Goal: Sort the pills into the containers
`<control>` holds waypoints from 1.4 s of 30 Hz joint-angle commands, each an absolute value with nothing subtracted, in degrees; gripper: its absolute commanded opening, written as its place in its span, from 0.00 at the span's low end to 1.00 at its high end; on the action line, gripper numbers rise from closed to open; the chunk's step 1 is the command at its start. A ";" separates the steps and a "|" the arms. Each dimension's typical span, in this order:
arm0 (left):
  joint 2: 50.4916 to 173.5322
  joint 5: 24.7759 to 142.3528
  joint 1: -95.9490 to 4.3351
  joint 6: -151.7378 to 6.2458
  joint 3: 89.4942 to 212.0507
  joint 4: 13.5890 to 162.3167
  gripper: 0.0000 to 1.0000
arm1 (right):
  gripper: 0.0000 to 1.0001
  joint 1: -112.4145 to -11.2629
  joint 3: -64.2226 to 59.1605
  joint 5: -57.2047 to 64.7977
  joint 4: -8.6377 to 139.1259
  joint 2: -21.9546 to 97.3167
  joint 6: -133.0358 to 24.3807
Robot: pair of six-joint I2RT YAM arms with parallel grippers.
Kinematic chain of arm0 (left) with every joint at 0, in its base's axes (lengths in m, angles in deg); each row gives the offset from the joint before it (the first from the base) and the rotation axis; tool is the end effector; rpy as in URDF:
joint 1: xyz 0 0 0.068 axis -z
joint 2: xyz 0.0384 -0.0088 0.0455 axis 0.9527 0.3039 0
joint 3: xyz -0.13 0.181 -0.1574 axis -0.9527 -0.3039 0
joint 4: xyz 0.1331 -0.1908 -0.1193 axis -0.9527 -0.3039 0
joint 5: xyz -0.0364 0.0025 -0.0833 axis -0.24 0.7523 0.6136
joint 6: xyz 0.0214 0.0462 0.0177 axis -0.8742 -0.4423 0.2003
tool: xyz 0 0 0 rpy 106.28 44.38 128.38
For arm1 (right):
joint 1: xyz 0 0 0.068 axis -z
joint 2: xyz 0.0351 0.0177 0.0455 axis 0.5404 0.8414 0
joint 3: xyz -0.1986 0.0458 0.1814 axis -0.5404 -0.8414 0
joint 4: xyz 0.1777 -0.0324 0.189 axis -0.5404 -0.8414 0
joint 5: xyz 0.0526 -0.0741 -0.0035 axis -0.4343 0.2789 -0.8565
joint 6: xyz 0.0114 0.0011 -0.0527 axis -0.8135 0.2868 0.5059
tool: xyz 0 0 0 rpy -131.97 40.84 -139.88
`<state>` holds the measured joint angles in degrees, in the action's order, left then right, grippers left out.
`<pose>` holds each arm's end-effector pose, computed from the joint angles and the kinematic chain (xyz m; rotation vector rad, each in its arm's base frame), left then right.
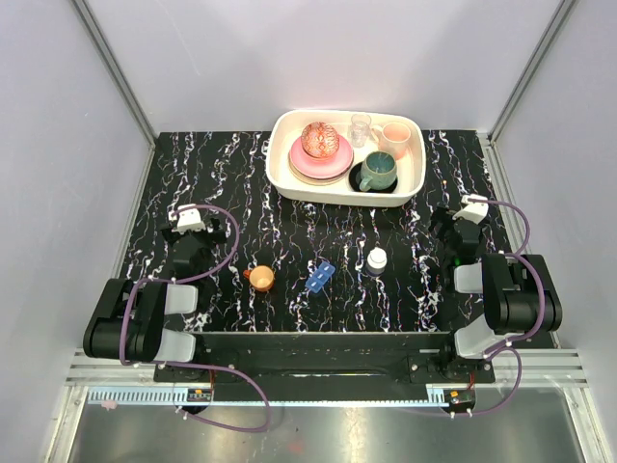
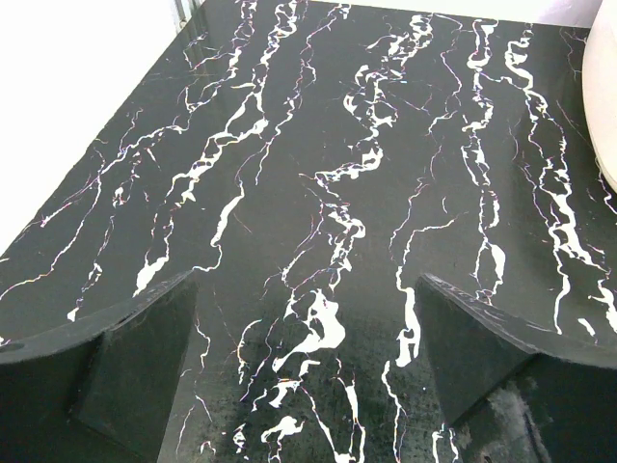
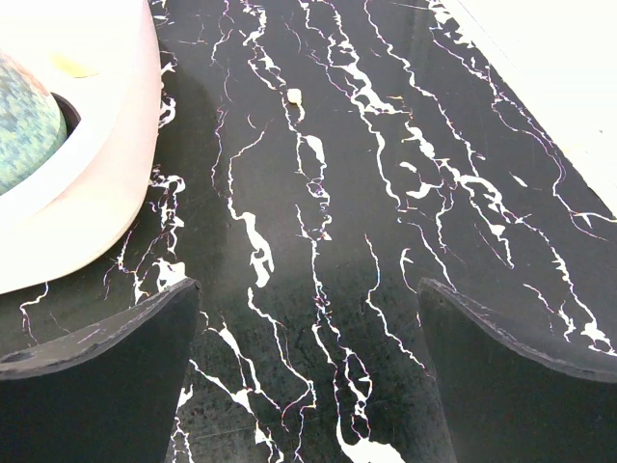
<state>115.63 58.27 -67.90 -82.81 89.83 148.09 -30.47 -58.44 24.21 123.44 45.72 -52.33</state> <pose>0.2257 -0.0070 0.1581 -0.1826 1.6563 0.1694 0.2642 -0.0183 0.1471 0.2691 1.7539 -0.1654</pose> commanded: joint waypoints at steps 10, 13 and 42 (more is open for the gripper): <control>115.44 58.78 -68.18 -82.74 91.26 150.89 0.99 | 1.00 -30.60 -57.25 24.71 126.75 45.55 -52.35; 115.09 58.43 -68.18 -83.44 91.00 151.33 0.99 | 1.00 -30.60 -57.25 25.41 126.40 45.20 -52.78; 79.67 60.28 -65.72 -56.20 115.34 74.18 0.99 | 1.00 -49.37 -8.15 15.44 50.75 31.48 -69.41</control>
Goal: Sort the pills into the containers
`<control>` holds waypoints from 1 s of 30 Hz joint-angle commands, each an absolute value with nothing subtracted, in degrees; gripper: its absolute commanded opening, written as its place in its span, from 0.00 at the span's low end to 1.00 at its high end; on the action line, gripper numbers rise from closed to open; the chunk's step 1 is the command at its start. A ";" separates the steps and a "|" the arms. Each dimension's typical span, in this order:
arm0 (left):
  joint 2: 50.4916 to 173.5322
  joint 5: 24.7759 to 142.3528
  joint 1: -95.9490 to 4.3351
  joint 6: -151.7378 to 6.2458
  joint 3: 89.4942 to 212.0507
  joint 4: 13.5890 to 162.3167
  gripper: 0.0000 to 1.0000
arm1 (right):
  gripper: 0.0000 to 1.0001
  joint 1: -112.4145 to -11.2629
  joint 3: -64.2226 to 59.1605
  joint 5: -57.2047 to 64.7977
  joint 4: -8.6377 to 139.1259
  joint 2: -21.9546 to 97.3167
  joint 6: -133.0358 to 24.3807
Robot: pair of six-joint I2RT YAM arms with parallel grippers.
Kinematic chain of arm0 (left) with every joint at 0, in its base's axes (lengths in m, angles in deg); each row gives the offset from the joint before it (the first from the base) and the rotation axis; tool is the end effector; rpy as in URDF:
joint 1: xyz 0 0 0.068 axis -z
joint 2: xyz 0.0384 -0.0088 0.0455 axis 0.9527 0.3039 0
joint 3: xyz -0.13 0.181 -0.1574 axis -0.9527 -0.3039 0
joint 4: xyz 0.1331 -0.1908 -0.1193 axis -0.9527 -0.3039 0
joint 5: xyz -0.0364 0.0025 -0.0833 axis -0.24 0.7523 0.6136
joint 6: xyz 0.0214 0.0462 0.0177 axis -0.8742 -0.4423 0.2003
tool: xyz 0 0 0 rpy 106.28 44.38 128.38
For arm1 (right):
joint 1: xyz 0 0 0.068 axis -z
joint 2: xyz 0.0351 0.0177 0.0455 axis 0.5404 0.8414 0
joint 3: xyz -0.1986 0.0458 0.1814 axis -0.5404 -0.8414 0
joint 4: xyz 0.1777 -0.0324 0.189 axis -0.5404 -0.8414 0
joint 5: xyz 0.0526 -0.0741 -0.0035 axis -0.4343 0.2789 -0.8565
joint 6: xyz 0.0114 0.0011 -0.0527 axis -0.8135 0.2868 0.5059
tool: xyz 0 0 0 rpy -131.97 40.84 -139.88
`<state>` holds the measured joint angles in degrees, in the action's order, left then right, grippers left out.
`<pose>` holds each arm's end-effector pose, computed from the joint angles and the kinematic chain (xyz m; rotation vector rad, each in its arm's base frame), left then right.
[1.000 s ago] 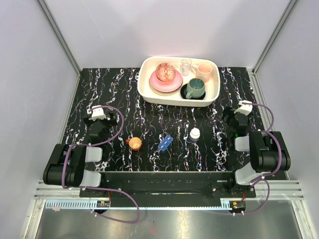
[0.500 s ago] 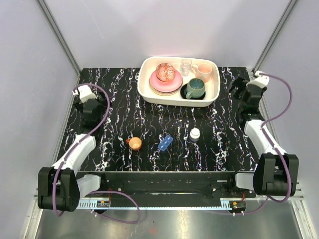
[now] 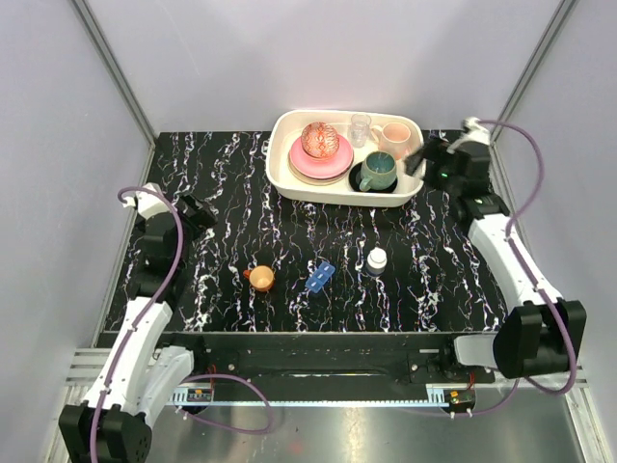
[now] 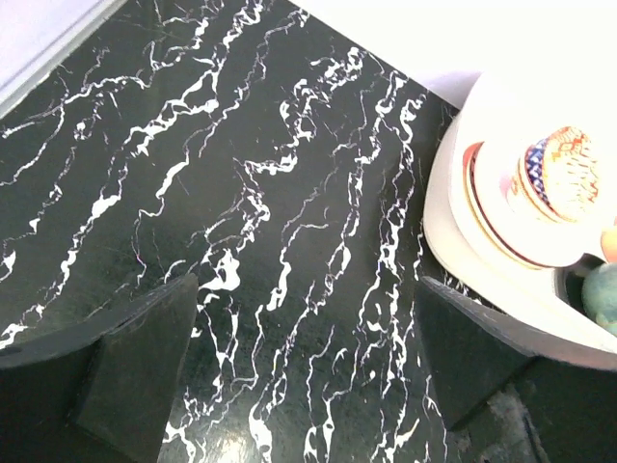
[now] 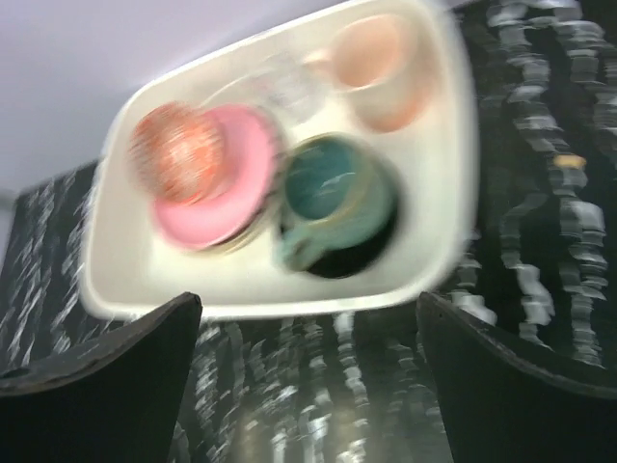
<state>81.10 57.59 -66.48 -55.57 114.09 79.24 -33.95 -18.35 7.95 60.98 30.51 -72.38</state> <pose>0.1872 -0.0083 0.2904 -0.5726 1.7407 -0.1398 0.3025 0.0087 0.3302 0.3517 1.8853 0.3660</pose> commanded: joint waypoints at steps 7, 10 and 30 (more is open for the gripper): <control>81.34 55.53 -58.18 -56.64 118.50 68.10 0.99 | 1.00 -72.15 -0.91 26.10 40.89 38.23 -73.70; 81.43 53.77 -55.18 -56.73 118.60 68.01 0.99 | 0.99 -77.86 -0.99 26.91 37.98 41.14 -75.62; 77.83 54.12 -50.95 -56.64 115.69 68.01 0.99 | 0.90 -86.85 -3.10 30.68 30.68 54.69 -75.68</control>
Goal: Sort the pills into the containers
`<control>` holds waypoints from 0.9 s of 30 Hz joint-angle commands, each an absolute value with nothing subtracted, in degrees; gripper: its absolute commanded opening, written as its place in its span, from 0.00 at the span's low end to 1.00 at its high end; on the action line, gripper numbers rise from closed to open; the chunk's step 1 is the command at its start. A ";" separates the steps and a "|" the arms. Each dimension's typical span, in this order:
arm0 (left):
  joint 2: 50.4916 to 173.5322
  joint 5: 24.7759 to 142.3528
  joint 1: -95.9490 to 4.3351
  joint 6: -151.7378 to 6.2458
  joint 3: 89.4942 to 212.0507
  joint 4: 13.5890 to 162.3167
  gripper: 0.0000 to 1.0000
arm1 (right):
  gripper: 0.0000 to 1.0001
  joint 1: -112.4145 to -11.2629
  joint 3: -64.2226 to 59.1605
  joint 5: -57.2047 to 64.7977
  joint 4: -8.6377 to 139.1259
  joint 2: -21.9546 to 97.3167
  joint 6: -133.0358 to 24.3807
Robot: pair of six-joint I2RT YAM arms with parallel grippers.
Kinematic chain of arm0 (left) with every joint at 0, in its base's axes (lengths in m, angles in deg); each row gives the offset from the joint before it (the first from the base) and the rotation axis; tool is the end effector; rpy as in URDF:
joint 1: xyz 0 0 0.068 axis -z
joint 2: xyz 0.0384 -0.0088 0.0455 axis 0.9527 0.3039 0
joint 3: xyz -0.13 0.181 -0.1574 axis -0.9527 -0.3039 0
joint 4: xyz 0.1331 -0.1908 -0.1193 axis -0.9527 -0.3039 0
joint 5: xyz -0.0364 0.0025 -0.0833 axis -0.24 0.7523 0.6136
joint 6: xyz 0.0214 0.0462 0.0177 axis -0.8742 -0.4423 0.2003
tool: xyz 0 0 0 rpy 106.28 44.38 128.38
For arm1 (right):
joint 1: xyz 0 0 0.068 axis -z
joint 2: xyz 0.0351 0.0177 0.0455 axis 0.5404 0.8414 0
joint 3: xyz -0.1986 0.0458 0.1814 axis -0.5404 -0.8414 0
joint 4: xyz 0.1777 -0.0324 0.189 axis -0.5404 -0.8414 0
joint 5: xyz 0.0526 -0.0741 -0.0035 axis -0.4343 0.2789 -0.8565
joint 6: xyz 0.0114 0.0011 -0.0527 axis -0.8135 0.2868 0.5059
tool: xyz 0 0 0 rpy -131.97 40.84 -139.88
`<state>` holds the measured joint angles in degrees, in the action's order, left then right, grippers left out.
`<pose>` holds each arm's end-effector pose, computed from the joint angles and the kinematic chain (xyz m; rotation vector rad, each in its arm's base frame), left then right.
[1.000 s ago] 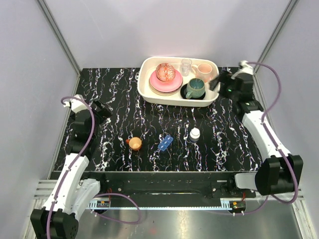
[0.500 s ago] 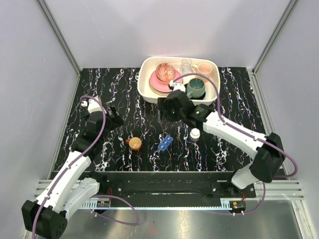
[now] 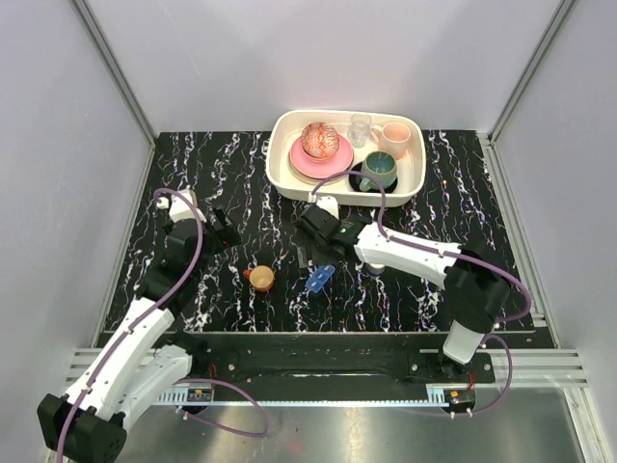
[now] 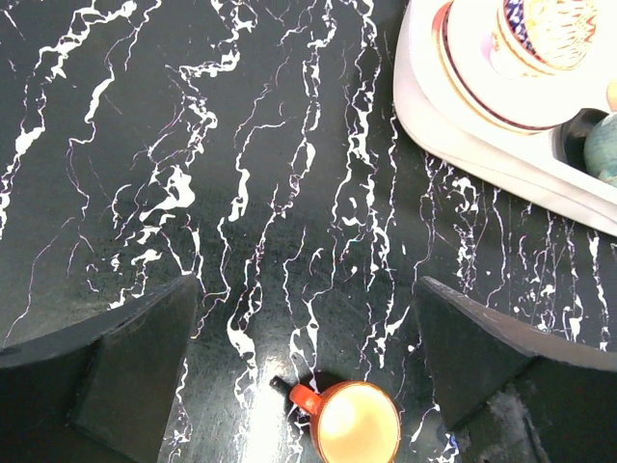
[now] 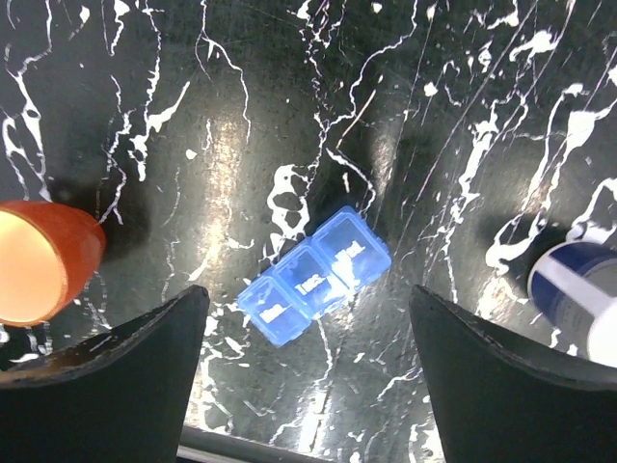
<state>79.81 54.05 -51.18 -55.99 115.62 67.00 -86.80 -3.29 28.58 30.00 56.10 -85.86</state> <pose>0.1677 -0.0510 0.2822 -0.3582 1.9485 -0.1888 0.2224 0.2890 0.2324 -0.2505 2.5555 0.2208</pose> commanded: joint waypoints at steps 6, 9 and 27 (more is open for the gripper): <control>76.42 55.96 -50.95 -56.20 114.55 67.83 0.99 | 0.84 -86.76 -5.83 29.20 34.45 51.88 -65.81; 75.72 57.11 -50.86 -56.29 113.67 67.74 0.99 | 0.81 -86.68 -6.88 26.39 37.00 51.43 -63.26; 70.53 54.74 -49.98 -54.35 111.65 67.13 0.99 | 0.63 -77.62 -5.83 11.53 48.26 58.98 -55.69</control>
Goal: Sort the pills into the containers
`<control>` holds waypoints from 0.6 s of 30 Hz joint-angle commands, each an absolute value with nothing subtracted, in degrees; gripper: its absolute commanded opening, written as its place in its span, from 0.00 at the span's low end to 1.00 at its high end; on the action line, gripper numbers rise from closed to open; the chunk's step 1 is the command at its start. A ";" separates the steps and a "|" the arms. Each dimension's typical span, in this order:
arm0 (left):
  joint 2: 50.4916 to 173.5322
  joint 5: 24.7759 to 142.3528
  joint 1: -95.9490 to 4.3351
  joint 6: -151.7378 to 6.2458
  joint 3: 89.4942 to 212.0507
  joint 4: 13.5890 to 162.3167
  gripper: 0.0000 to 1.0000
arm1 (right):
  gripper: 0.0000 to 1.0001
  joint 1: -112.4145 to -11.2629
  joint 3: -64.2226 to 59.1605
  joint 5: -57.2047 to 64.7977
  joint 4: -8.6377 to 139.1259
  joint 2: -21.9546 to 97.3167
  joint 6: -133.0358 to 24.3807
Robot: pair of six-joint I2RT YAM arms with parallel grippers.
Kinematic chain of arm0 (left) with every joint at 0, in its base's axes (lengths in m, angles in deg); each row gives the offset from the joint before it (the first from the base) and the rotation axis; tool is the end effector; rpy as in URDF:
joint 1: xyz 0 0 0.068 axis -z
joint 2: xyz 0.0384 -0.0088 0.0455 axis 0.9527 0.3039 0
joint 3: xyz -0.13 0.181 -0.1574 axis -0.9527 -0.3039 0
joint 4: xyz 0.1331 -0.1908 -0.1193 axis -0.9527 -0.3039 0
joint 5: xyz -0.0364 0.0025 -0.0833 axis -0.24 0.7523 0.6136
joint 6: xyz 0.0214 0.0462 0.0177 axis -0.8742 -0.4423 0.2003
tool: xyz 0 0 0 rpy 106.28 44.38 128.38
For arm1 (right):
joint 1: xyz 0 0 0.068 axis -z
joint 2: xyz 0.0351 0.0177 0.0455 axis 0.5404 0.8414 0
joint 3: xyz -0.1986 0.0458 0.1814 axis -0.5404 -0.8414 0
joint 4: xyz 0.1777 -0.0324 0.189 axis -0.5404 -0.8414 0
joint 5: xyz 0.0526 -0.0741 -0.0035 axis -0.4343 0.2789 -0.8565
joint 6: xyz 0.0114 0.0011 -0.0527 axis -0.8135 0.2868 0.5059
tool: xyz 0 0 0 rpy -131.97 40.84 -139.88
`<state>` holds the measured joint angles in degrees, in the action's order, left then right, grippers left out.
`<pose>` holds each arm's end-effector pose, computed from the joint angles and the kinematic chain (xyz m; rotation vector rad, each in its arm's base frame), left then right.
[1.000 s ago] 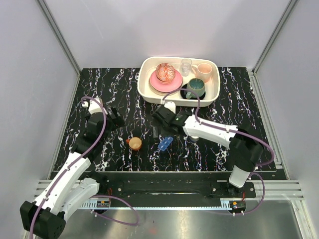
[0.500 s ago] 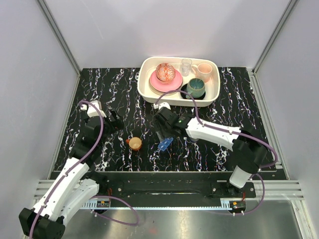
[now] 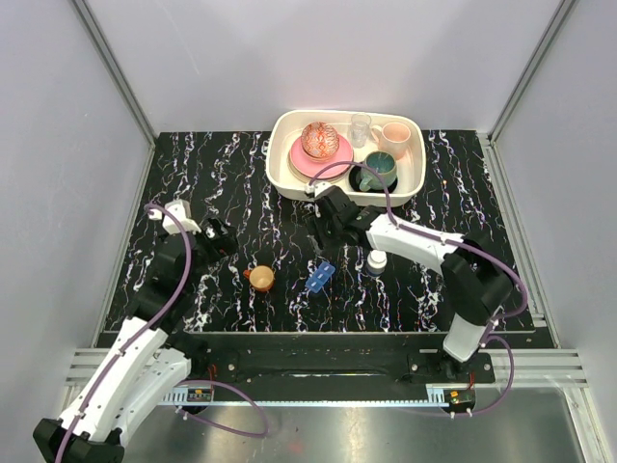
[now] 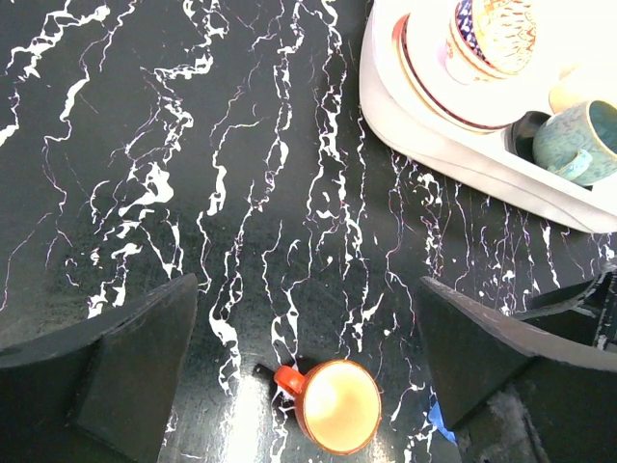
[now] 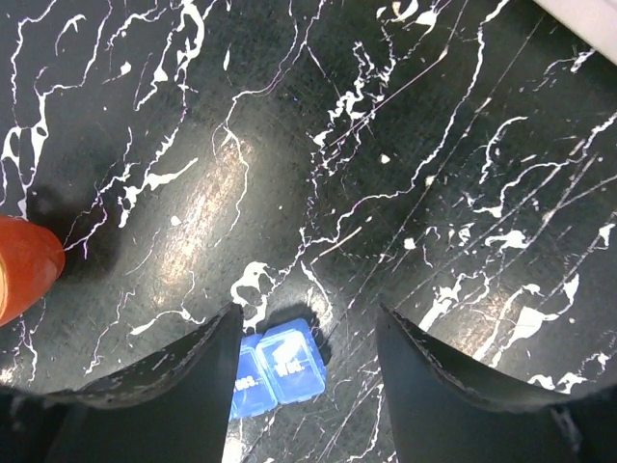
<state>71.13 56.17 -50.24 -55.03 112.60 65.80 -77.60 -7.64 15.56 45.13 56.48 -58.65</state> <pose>0.1423 -0.0452 0.2831 -0.3423 1.8887 -0.2828 0.2700 0.2653 0.2219 -0.6868 2.3751 0.3434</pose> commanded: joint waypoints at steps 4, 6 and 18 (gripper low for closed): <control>72.99 54.74 -49.90 -54.35 111.83 67.13 0.99 | 0.56 -77.71 -5.30 11.61 48.35 60.92 -54.98; 74.48 54.65 -49.81 -54.27 111.83 67.22 0.99 | 0.52 -77.62 -5.39 11.61 48.26 61.71 -54.72; 75.63 55.00 -49.54 -55.50 111.83 68.27 0.99 | 0.36 -77.62 -5.04 14.77 48.26 65.76 -54.98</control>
<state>76.18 55.53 -49.78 -54.50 111.55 65.97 -77.44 -6.38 12.98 46.68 65.87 -55.26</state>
